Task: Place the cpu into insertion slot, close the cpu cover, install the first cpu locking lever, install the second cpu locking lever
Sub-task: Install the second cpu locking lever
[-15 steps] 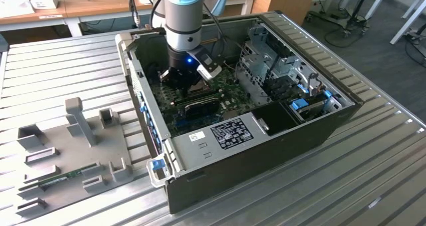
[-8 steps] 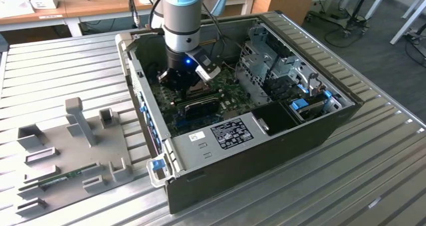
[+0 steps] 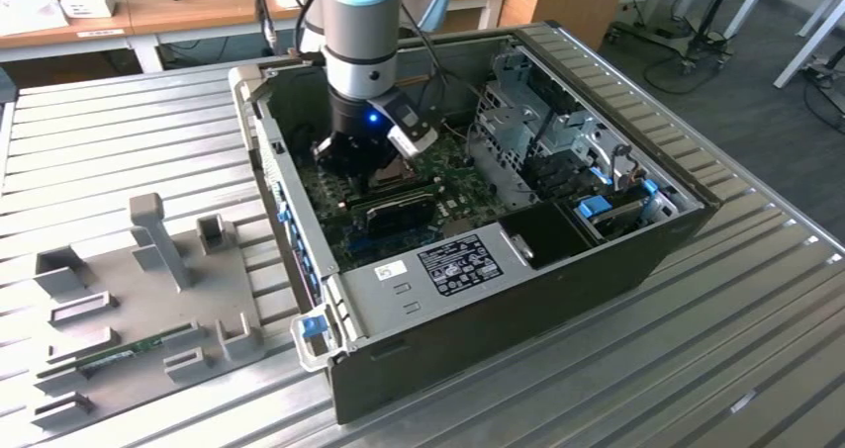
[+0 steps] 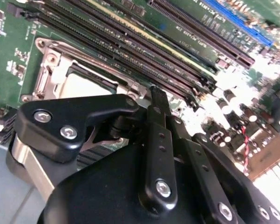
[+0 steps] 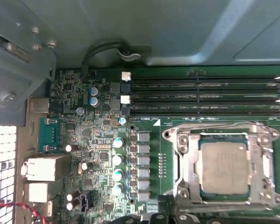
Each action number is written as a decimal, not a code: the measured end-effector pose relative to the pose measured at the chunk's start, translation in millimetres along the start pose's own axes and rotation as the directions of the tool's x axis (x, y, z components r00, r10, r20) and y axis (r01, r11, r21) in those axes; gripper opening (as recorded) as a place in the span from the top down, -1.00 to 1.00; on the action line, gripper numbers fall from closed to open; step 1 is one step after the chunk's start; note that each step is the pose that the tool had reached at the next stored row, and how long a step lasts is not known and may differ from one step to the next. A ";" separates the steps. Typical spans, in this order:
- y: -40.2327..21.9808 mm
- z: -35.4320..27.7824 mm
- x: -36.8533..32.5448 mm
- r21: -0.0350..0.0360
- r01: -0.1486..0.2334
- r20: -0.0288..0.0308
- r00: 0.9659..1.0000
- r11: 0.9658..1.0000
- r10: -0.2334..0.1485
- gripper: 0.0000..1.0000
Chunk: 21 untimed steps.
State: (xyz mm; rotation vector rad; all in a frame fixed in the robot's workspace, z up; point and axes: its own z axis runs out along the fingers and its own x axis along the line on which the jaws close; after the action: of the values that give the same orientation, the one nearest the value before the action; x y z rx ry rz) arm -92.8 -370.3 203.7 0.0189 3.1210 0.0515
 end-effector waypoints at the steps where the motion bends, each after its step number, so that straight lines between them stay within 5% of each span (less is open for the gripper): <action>1: 0.1 -3.1 -0.1 0.000 0.000 0.000 1.000 1.000 0.000 0.79; 7: 0.7 -22.9 -0.5 0.000 0.000 0.000 1.000 1.000 0.000 0.79; 12: 0.8 -23.9 -2.4 0.000 0.000 0.000 1.000 1.000 0.000 0.79; 21: 1.2 -22.4 -34.2 0.000 0.000 0.000 1.000 1.000 0.000 0.79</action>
State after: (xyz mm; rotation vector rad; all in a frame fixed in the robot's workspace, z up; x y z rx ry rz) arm -59.0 -370.3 226.8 0.0186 3.1210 0.0516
